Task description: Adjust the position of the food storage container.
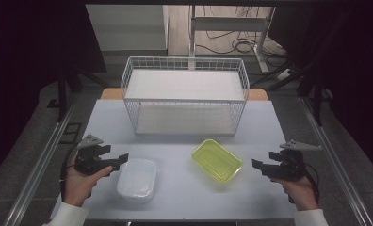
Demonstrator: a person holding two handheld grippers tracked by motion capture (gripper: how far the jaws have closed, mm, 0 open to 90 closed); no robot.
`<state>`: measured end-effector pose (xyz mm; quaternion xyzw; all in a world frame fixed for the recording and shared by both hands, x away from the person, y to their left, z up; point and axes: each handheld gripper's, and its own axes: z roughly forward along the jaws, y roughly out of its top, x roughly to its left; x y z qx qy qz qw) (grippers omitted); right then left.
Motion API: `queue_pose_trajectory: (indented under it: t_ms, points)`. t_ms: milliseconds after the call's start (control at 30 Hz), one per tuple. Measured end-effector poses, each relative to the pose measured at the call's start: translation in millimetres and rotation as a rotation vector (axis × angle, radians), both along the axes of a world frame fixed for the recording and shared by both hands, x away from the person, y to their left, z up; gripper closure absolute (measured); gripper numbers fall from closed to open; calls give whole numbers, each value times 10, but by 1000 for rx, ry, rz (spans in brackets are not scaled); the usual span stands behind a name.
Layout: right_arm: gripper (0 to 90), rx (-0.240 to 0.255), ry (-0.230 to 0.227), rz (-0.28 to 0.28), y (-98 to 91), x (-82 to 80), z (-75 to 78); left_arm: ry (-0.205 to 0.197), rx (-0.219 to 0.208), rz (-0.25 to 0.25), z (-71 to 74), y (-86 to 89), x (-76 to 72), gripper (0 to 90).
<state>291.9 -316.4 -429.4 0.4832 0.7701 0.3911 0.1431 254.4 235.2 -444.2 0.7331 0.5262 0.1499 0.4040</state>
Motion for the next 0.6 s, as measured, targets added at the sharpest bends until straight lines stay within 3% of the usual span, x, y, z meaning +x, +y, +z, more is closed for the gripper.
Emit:
queue_pose_trajectory:
  t_ms: [333, 600]
  points:
    - [199, -33, 32, -27, -10, -4, -56, 0, 11, -4, -5, -22, -41, 205]
    - [210, -24, 43, -48, 4, -30, -41, -4, 6, -11, 17, -23, -68, 204]
